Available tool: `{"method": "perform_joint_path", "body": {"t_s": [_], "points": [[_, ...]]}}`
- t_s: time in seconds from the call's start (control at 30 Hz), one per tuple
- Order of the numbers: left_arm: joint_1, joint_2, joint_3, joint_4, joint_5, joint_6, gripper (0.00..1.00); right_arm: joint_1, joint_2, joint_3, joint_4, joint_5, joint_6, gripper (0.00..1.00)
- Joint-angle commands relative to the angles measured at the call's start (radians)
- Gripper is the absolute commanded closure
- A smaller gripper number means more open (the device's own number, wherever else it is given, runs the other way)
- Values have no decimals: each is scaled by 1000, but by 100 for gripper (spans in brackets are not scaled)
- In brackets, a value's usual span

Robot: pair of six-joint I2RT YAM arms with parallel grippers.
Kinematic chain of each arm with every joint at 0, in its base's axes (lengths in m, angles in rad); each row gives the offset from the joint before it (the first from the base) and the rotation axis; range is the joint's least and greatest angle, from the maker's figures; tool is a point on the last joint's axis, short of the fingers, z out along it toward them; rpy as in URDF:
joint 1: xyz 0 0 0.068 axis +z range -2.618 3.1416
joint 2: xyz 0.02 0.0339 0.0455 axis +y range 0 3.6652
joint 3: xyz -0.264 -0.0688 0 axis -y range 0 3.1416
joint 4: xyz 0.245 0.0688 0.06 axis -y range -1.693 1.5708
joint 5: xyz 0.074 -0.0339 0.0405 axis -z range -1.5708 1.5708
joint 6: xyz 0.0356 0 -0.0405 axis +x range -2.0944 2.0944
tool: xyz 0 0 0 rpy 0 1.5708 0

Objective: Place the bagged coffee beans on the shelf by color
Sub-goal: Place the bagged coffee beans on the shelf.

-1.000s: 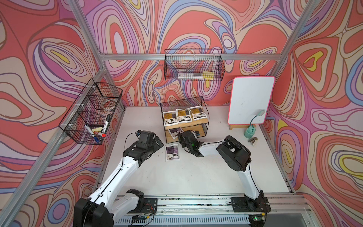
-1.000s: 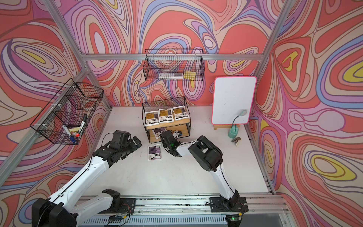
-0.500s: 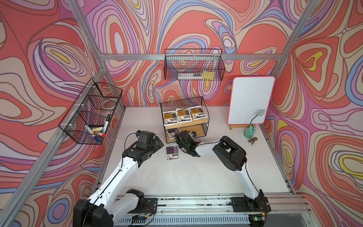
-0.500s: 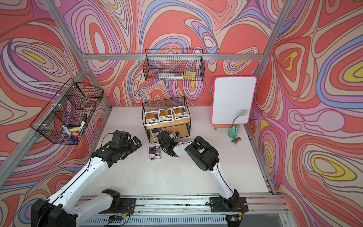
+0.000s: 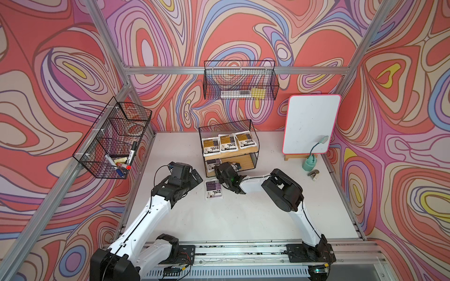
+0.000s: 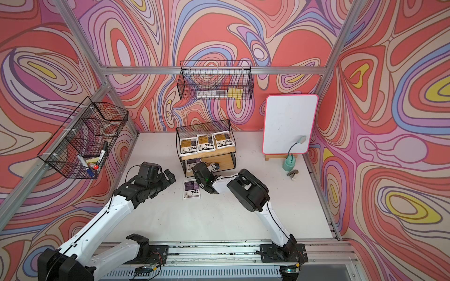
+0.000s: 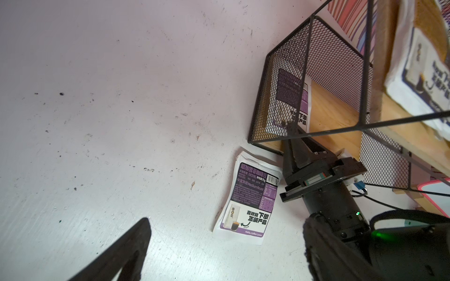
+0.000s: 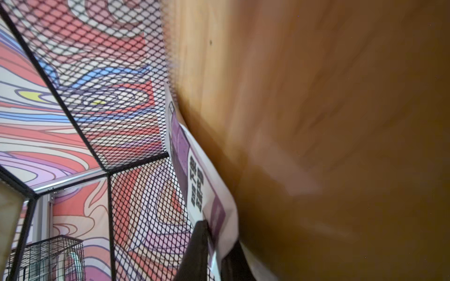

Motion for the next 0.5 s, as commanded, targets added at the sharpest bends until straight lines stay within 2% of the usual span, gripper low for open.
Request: {"method": "perform_joint_path", "body": {"t_s": [0.0, 0.1, 0.27, 0.47], "points": [[7, -11, -8, -26, 2, -2, 1, 16, 26, 20, -25, -13, -5, 86], [7, -12, -8, -26, 3, -2, 1, 19, 25, 13, -16, -18, -5, 83], [7, -10, -9, -27, 0, -1, 1, 18, -4, -23, 7, -22, -21, 59], [7, -3, -14, -25, 4, 5, 1, 19, -96, -110, 39, -32, -76, 43]]}}
